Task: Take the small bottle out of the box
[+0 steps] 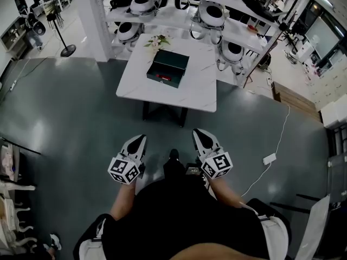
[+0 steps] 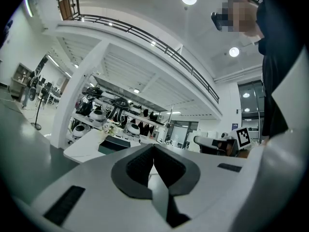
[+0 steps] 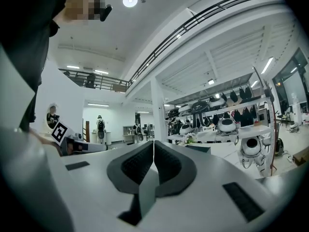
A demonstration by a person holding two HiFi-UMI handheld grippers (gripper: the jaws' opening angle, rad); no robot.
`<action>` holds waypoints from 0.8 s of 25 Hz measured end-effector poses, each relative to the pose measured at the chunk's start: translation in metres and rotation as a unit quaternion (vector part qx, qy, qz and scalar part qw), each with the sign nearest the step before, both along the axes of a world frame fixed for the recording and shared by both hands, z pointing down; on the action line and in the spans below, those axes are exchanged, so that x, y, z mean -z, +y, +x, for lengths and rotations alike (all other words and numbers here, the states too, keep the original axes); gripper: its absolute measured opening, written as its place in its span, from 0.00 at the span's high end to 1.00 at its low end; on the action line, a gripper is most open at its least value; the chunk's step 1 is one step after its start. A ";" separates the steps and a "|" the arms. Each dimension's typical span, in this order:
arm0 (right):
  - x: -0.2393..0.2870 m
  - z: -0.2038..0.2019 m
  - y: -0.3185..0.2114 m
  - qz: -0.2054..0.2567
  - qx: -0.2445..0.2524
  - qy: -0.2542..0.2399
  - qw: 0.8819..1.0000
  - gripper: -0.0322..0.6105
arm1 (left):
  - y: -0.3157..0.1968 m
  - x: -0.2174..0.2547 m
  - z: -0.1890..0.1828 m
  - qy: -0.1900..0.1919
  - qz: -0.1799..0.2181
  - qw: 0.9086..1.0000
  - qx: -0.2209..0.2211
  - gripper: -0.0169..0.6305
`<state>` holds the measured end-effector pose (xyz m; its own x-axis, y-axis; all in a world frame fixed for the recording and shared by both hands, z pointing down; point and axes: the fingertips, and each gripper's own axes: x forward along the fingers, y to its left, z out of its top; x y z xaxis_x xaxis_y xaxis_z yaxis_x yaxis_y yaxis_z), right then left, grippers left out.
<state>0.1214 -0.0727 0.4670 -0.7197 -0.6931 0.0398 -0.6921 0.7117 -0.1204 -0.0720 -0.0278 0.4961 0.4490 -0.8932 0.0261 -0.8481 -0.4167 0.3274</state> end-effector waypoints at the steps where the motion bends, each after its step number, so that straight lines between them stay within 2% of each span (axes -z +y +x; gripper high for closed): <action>1: 0.000 0.000 -0.009 0.002 0.002 0.000 1.000 0.90 | -0.010 -0.001 -0.001 0.001 0.000 1.000 0.003 0.95; 10: -0.011 0.009 -0.122 0.002 -0.007 -0.016 1.000 0.90 | -0.126 0.014 0.003 -0.025 0.015 1.000 -0.001 0.95; 20: -0.005 -0.002 -0.246 -0.003 0.035 -0.016 0.999 0.90 | -0.237 0.042 -0.001 -0.059 0.027 0.998 0.025 0.95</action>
